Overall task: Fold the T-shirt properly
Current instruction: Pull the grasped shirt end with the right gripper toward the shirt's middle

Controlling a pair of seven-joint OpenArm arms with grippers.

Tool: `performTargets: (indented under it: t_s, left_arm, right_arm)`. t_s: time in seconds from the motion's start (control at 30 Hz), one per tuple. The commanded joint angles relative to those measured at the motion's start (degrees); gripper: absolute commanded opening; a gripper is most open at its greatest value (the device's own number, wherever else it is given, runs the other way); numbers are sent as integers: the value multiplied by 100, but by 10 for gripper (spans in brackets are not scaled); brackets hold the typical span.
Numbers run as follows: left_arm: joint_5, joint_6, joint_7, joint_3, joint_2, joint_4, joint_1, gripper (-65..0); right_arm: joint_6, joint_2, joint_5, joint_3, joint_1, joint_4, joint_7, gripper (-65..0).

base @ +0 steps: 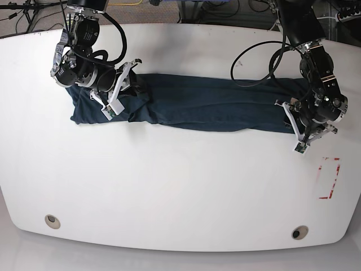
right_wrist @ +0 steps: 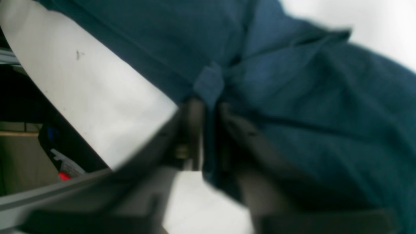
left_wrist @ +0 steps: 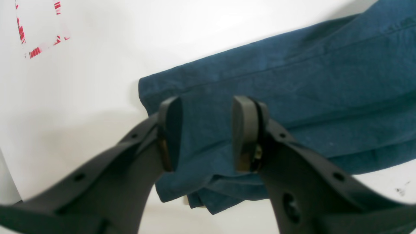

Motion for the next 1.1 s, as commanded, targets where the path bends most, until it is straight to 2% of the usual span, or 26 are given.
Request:
performTargets:
  t_s: [0.0, 0.17, 0.23, 0.3, 0.43, 0.53, 0.57, 0.87, 1.07]
  left_arm:
    - [-17, 19, -64, 1, -60, 94, -103, -414]
    - [-17, 19, -72, 10, -60, 94, -7, -414]
    - [-17, 19, -72, 10, -60, 94, 2, -414]
    - [-17, 19, -72, 10, -60, 94, 2, -414]
    - [-17, 19, -72, 10, -60, 94, 11, -414]
    - [-17, 19, -72, 1, -60, 94, 55, -414]
    - [-17, 19, -72, 1, -60, 94, 64, -414]
    - [-17, 19, -81, -8, -60, 94, 81, -414]
    - [-17, 19, -81, 1, -60, 94, 81, -414]
  right_arm:
    - [8, 57, 138, 11, 55, 131, 108, -444]
    - [8, 57, 146, 2, 82, 254, 108, -515]
    - [8, 57, 146, -24, 90, 333, 99, -498]
    - [8, 57, 146, -130, 90, 439, 91, -439]
    - [8, 154, 138, -227, 90, 579, 117, -243]
    - [8, 224, 85, -130, 134, 579, 178, -135]
    - [8, 242, 85, -77, 152, 579, 205, -127]
    - [8, 251, -65, 573, 363, -63, 319, -165]
    - [8, 216, -320, 670, 504, -625, 337, -243]
